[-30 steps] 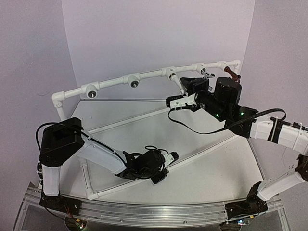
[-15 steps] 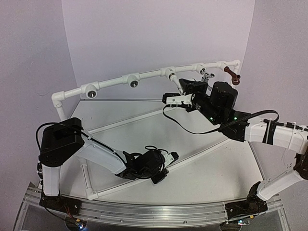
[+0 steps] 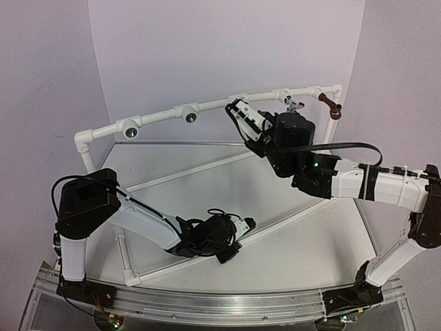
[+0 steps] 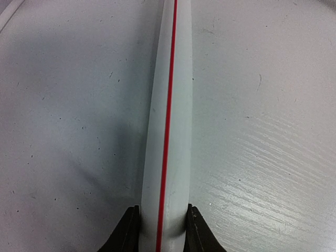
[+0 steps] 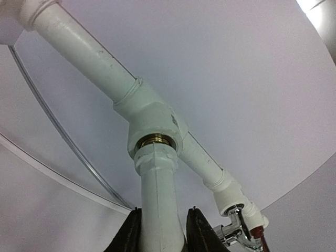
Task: Install the water faucets
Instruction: Screw the water faucet onto the adaptor.
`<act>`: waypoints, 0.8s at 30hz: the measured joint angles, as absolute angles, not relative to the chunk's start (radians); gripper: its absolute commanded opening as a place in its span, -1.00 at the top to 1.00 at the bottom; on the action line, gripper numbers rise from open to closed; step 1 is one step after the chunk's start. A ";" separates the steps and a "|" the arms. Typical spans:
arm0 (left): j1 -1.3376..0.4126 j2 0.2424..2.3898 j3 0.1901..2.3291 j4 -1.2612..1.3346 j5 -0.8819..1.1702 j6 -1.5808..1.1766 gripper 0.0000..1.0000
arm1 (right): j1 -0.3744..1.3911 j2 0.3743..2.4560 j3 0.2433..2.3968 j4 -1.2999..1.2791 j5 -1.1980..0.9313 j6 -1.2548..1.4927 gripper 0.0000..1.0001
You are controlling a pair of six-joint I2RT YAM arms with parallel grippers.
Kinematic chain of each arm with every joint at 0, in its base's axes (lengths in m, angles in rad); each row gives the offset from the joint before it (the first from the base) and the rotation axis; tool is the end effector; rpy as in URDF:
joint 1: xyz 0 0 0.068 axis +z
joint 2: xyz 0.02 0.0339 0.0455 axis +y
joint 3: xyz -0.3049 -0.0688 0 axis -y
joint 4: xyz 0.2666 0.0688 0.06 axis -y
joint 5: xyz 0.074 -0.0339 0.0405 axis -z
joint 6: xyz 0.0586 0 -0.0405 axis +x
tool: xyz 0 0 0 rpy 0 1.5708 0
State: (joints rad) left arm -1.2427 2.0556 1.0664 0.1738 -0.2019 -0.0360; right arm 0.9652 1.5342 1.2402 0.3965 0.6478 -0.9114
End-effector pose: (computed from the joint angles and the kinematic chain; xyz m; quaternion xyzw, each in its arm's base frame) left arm 0.1557 -0.4211 0.0978 0.4941 0.7826 -0.1437 0.3503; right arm 0.2576 0.3100 0.4107 -0.3726 0.5660 -0.1942 0.7093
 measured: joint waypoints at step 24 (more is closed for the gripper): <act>-1.243 2.056 1.066 0.174 -0.202 -0.036 1.00 | 0.966 1.445 1.267 0.138 0.516 0.764 1.00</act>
State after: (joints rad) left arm -1.2427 2.0556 1.0664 0.1741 -0.2020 -0.0360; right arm 0.9659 1.4453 1.2665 0.1380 0.5163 0.7638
